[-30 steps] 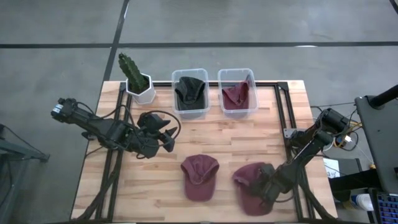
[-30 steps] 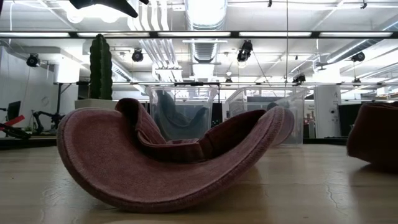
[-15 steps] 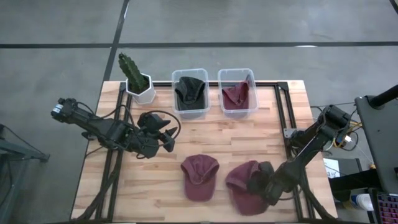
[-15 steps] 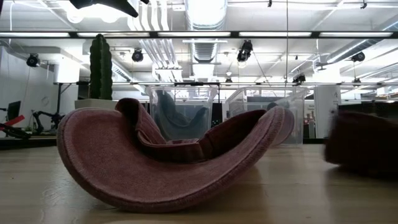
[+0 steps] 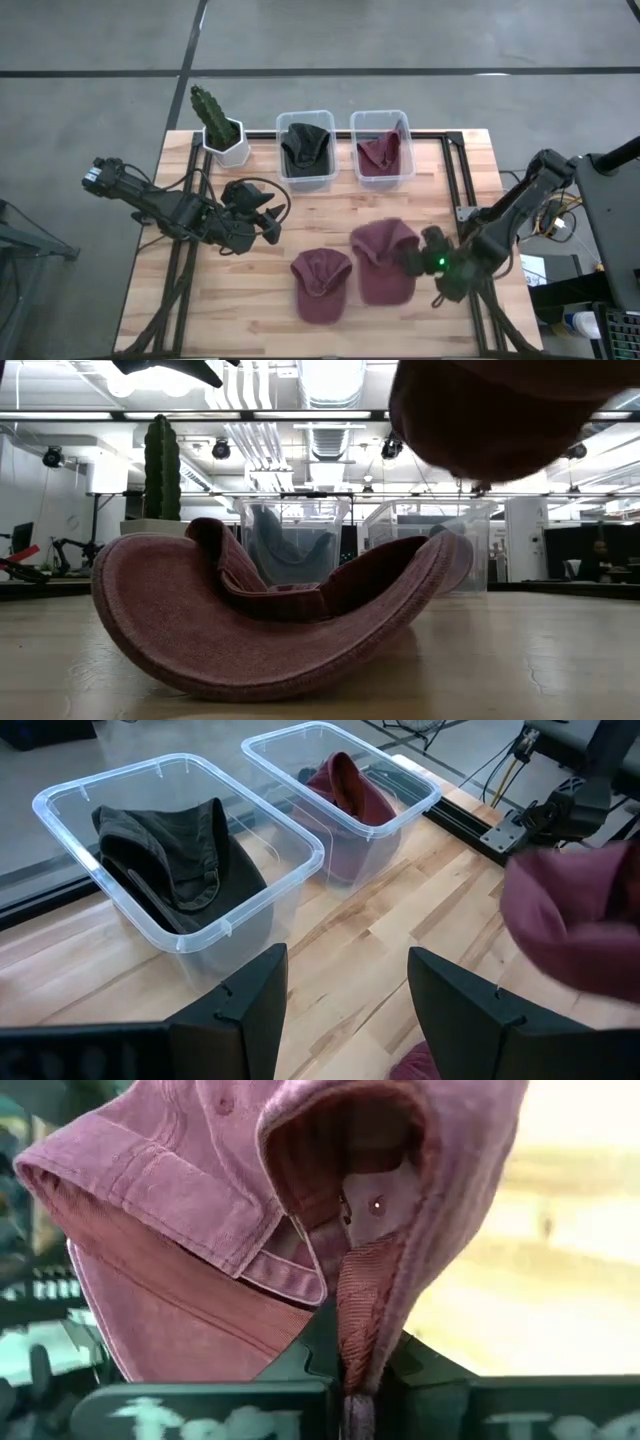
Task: Pick & Place hat
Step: Put the right red cap into the right transparent bin
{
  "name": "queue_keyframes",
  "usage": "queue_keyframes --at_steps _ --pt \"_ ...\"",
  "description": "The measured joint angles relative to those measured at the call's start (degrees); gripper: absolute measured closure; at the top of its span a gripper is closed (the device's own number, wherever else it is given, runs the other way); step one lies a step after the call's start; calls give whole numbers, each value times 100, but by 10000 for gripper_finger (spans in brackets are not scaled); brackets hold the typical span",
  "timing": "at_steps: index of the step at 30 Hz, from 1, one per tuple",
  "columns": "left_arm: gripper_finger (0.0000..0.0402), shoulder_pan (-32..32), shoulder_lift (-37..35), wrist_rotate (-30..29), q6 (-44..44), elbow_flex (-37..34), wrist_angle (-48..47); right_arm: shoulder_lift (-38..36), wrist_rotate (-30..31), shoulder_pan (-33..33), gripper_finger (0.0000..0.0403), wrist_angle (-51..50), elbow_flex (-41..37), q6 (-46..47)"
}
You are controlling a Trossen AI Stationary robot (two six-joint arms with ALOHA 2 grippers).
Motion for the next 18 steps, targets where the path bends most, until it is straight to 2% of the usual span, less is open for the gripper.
queue_keyframes --at_steps 7,13,18 --pt "202 -2 0 4 0 0 0 -866 167 -676 394 -538 0 -809" --pt "202 0 0 7 0 0 0 -1647 154 -1504 394 -847 0 -1785" --pt "202 -1 0 7 0 0 0 -2172 -187 -2429 394 -855 0 -2857"
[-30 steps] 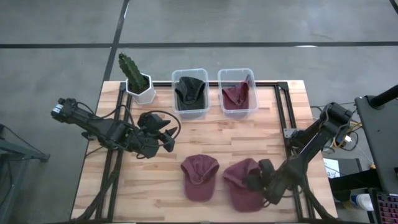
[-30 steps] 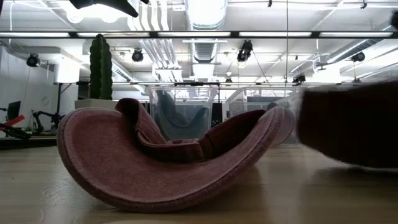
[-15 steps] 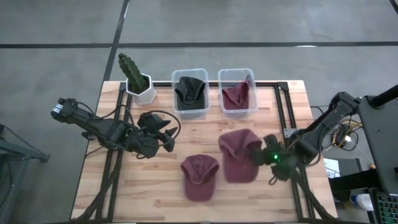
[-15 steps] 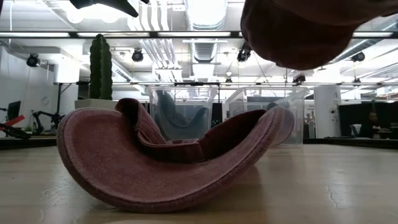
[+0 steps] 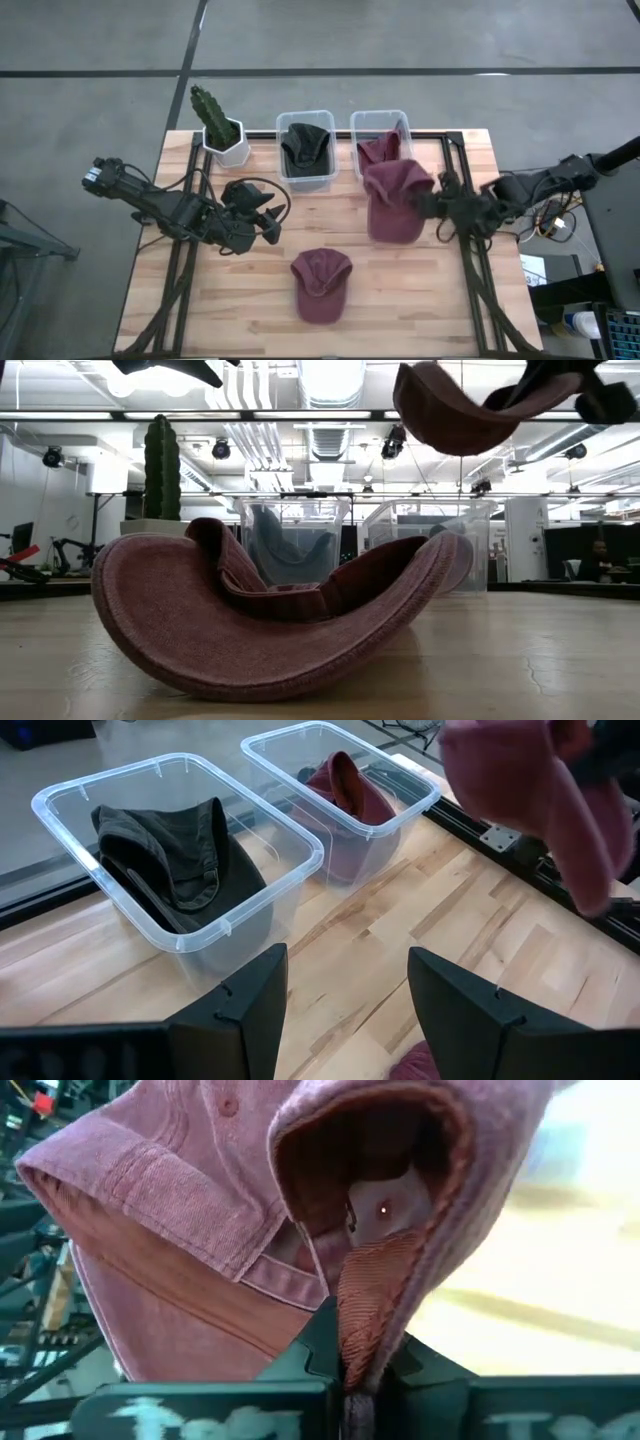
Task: Pick & Place hat
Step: Put the right red cap into the right transparent bin
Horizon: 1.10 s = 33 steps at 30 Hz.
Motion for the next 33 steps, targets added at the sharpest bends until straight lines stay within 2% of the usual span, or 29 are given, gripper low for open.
queue_keyframes --at_steps 7,13,25,33 --pt "202 1 0 -1 0 0 0 -246 -896 -1596 394 0 87 -1599" --pt "202 0 0 0 0 0 2 -21 -1487 -2992 394 94 643 -3120" --pt "202 1 0 1 0 0 2 1609 -2669 -5290 394 105 2087 -5848" --pt "202 1 0 3 -16 0 2 2646 -3977 -6504 394 588 2366 -6500"
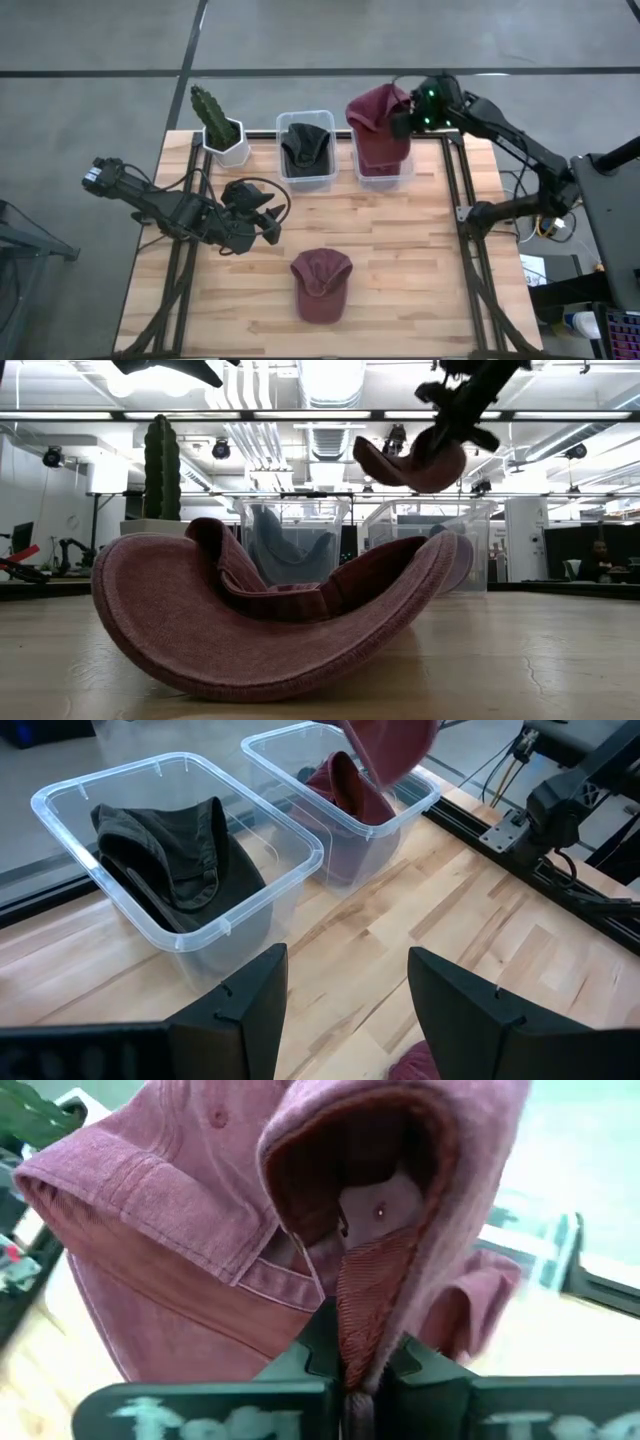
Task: Pick & Place hat
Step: Put the right red cap into the right transparent bin
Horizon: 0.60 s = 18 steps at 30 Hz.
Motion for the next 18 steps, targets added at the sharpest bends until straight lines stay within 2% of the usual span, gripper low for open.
queue_keyframes --at_steps 4,18 --pt "202 0 0 0 -44 0 0 305 -310 -277 394 91 -1 -83" --pt "202 0 0 0 -91 0 0 768 -320 -389 394 -408 -75 -155"
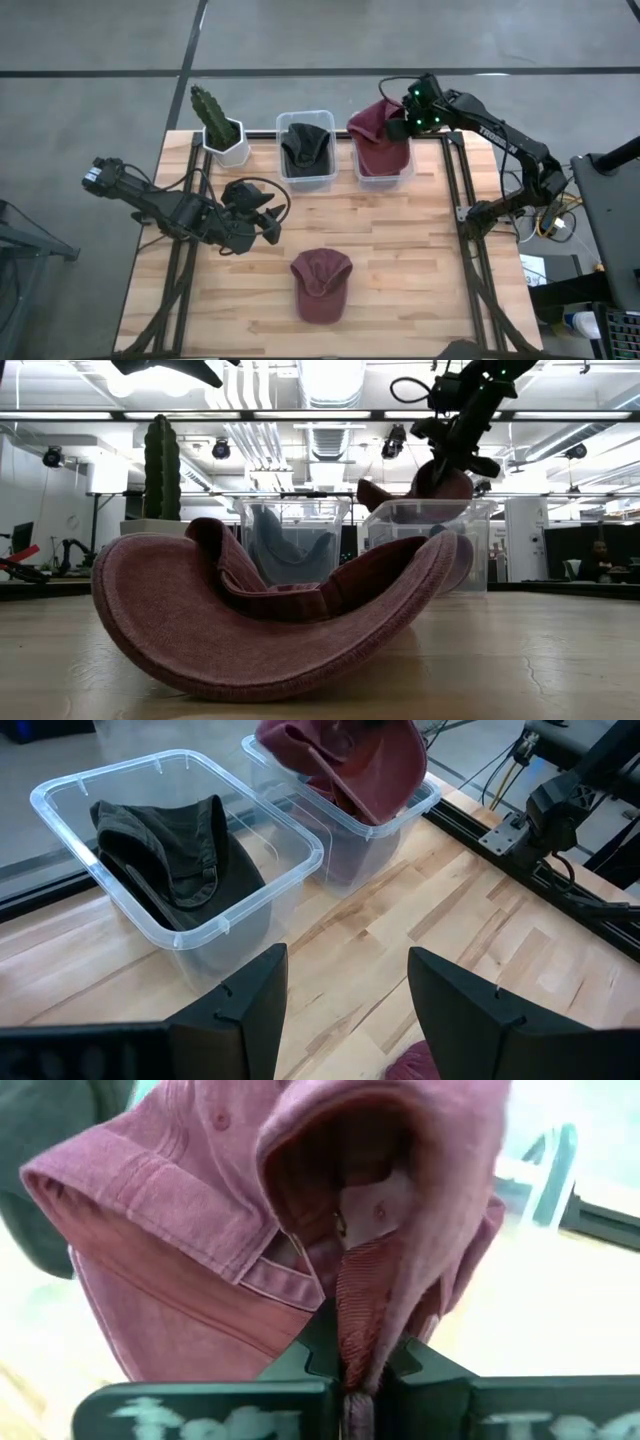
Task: Pick & Place hat
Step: Put the right red cap into the right transparent bin
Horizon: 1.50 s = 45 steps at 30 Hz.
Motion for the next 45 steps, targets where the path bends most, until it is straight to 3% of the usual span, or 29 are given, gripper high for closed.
queue_keyframes --at_steps 8,25,38,45 --pt "202 0 -2 0 9 0 0 32 336 2 394 -5 -14 361" --pt "202 -2 -1 0 45 0 -2 23 341 183 393 -5 -43 762" --pt "202 -1 -2 1 134 0 -2 23 353 286 317 -141 -51 773" --pt "202 0 -2 33 153 0 -4 23 353 286 296 -649 -54 757"
